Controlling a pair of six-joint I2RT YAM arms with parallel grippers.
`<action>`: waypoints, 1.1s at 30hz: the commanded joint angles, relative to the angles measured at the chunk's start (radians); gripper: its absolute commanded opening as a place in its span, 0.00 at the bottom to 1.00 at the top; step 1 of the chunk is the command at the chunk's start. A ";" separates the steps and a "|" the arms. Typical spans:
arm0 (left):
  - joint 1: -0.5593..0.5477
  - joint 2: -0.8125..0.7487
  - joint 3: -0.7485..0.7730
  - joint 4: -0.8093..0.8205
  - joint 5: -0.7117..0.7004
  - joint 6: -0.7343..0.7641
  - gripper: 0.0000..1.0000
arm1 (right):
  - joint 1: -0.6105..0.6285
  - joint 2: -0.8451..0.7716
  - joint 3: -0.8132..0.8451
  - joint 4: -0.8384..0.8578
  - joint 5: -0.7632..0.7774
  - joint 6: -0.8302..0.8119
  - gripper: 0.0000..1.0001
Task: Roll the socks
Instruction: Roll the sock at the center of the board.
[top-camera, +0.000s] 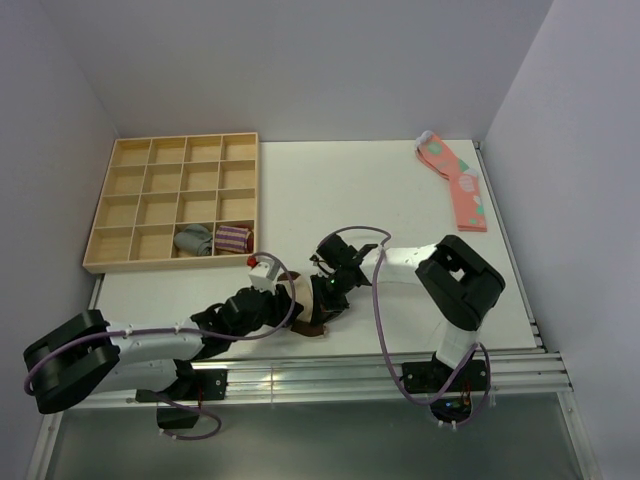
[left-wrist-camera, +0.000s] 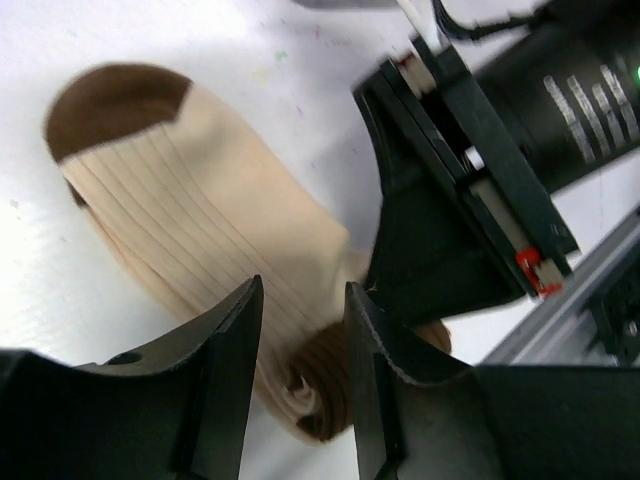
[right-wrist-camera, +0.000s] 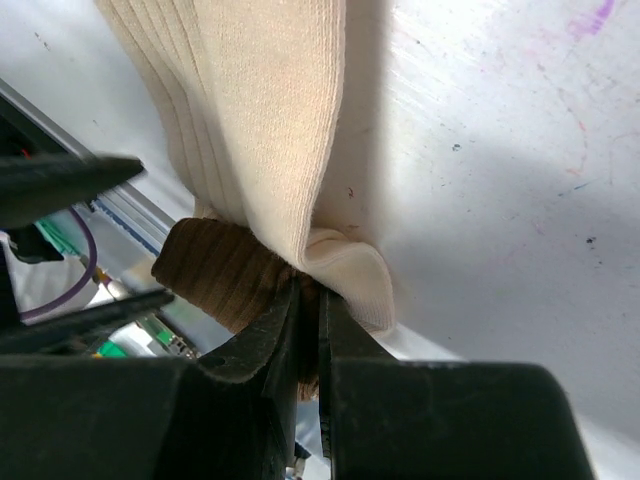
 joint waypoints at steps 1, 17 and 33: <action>-0.041 -0.032 -0.033 0.109 0.001 0.001 0.44 | 0.011 0.078 -0.044 -0.099 0.176 -0.046 0.02; -0.122 -0.006 -0.104 0.206 -0.023 -0.024 0.45 | 0.009 0.081 -0.042 -0.098 0.182 -0.044 0.02; -0.184 0.037 -0.165 0.300 -0.048 -0.073 0.48 | 0.003 0.081 -0.047 -0.090 0.181 -0.046 0.02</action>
